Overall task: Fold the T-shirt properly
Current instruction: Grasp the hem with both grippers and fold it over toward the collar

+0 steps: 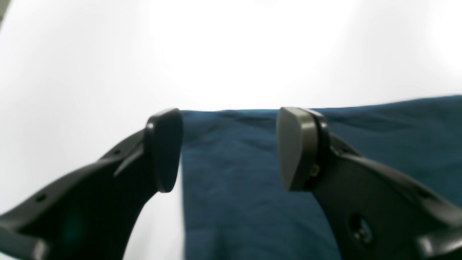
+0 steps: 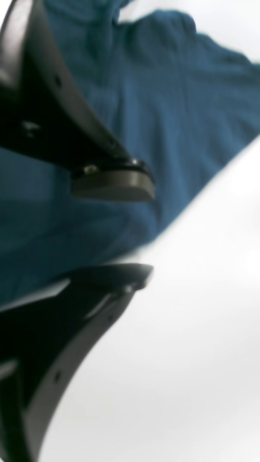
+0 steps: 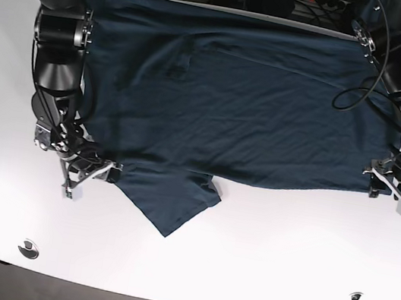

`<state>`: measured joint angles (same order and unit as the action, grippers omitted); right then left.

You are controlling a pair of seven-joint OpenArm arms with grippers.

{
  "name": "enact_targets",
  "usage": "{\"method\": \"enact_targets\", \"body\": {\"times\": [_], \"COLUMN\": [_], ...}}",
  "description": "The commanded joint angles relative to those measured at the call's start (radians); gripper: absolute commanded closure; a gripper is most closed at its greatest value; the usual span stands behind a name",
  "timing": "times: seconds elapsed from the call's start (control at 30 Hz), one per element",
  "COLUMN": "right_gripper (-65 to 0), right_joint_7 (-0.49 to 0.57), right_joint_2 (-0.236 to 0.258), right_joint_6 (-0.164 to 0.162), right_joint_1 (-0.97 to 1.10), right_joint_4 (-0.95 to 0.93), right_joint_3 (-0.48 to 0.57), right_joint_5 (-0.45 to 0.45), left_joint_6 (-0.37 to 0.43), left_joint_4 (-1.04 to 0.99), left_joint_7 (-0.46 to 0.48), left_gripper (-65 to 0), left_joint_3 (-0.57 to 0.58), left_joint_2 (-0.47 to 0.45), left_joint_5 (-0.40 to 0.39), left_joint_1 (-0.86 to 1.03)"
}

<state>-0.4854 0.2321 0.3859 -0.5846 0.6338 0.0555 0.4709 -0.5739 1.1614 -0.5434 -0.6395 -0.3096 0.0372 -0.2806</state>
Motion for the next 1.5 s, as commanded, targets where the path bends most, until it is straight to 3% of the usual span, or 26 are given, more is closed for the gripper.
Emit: {"method": "enact_targets", "body": {"times": [0.03, 0.13, 0.33, 0.5, 0.63, 0.8, 0.93, 1.0, 1.07, 1.23, 1.3, 1.37, 1.5], "right_gripper": [-26.8, -25.4, -1.6, -1.9, -1.9, -1.9, -1.9, -1.9, -1.9, -1.6, -1.6, -1.6, -1.6], "right_joint_7": [-0.009, -0.009, -0.003, -0.003, -0.003, 0.000, 0.000, 0.000, 0.001, 0.023, 0.021, -0.011, -0.121], "right_joint_2": [-0.023, -0.041, -0.043, -0.043, -0.043, -0.038, -0.036, -0.038, -0.038, -0.032, -0.018, 0.002, 0.011], "right_joint_6": [0.003, 0.003, -0.008, -0.008, -0.008, -0.008, -0.008, -0.008, -0.008, -0.012, -0.041, -0.071, -0.072], "right_joint_1": [-0.008, -0.004, -0.002, -0.004, -0.004, -0.002, -0.002, -0.002, -0.002, 0.016, 0.027, 0.061, 0.137], "right_joint_4": [0.011, 0.011, 0.010, 0.010, 0.010, 0.010, 0.010, 0.010, 0.011, 0.088, 0.156, 0.255, 0.473], "right_joint_3": [0.002, 0.002, 0.002, 0.002, -0.003, -0.004, -0.006, -0.006, -0.006, -0.006, -0.006, -0.006, -0.092], "right_joint_5": [-0.002, -0.005, -0.005, -0.005, -0.005, 0.002, 0.002, 0.002, 0.002, 0.002, 0.002, 0.004, 0.004], "left_joint_6": [0.062, 0.145, 0.148, 0.144, 0.059, 0.041, 0.007, -0.008, -0.008, -0.013, -0.061, -0.122, -0.124], "left_joint_4": [-0.022, -0.120, -0.294, -0.397, -0.398, -0.461, -0.548, -0.548, -0.547, -0.466, -0.387, -0.327, -0.243], "left_joint_7": [0.021, 0.021, 0.021, 0.022, 0.019, 0.015, 0.042, 0.069, 0.079, 0.076, 0.070, 0.049, -0.013], "left_gripper": [-39.3, -50.0, -50.8, -50.7, -50.6, -50.4, -32.1, -14.9, -2.6, -0.6, -0.6, -0.4, -0.4], "left_joint_3": [0.007, 0.007, 0.008, 0.008, 0.008, 0.030, 0.053, 0.053, 0.053, 0.048, 0.048, 0.047, 0.030], "left_joint_2": [-0.046, -0.082, -0.124, -0.125, -0.121, -0.119, -0.121, -0.119, -0.119, -0.116, -0.104, -0.098, -0.098], "left_joint_5": [-0.013, -0.013, -0.015, -0.015, -0.012, -0.016, -0.018, -0.018, -0.018, -0.020, -0.020, -0.018, -0.018], "left_joint_1": [-0.038, -0.090, -0.161, -0.196, -0.194, -0.197, -0.222, -0.222, -0.222, -0.227, -0.223, -0.220, -0.211]}}
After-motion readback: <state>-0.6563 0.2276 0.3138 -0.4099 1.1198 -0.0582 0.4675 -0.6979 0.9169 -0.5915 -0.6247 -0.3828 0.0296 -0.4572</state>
